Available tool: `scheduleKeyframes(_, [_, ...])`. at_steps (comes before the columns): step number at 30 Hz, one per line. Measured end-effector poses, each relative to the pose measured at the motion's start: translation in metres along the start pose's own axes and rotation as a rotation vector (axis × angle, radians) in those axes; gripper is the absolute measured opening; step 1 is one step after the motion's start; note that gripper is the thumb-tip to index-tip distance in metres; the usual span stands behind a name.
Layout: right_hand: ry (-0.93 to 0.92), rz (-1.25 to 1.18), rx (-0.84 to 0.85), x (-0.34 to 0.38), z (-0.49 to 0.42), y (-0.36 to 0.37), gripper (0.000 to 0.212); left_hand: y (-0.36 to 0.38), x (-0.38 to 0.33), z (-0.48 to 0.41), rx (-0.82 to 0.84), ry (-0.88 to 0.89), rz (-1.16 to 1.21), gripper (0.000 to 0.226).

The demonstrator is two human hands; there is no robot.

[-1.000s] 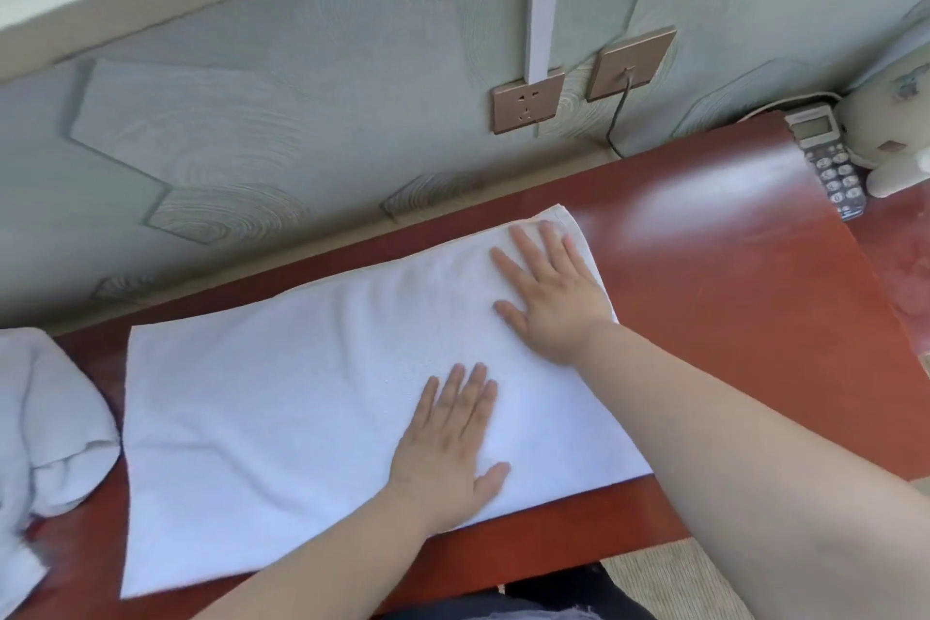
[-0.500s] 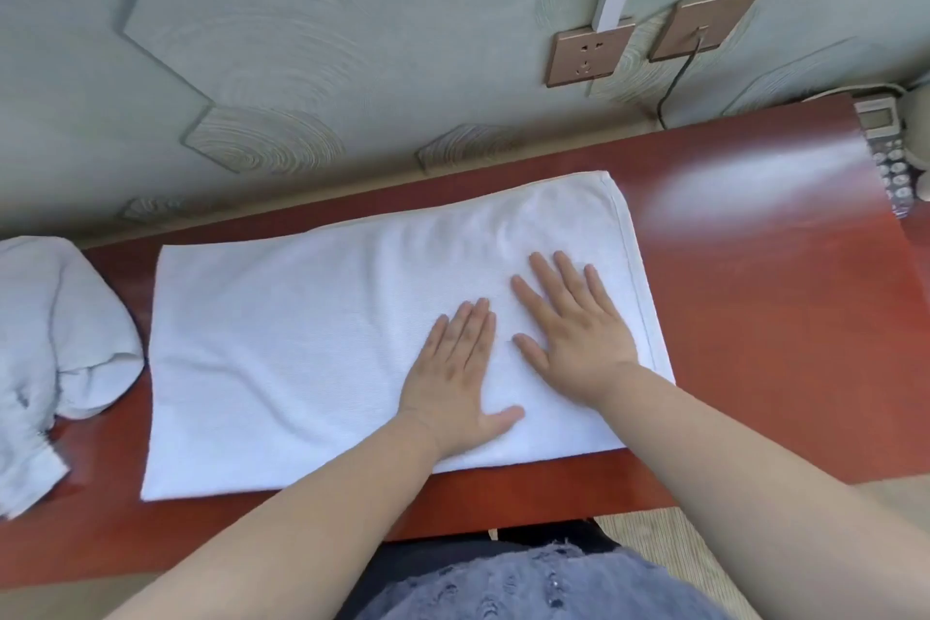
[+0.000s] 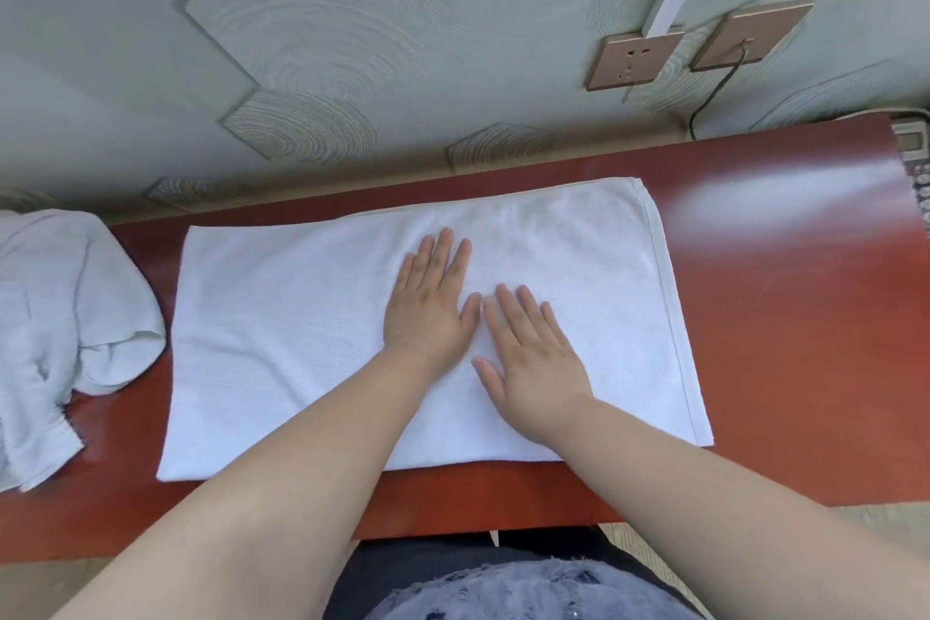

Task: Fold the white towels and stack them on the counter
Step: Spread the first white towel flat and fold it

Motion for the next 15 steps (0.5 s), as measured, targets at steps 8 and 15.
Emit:
scheduleKeyframes(8, [0.155,0.179,-0.058,-0.023,-0.133,-0.036,0.079,-0.012,0.065,0.001,-0.069,0.018,-0.018,0.070])
scheduleKeyframes(15, [-0.015,0.186,-0.018,0.056,-0.110,-0.021,0.082,-0.013,0.103,0.022,-0.021,0.066,-0.072,0.079])
Point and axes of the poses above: each hand's wrist, its own z-axis away from the middle knuckle, its own y-axis out of the palm, x = y × z, the point moved 1 cm from there along -z, towards the middle knuckle, and after that the axes turned 15 degrees about y, right-handed, at the moved point
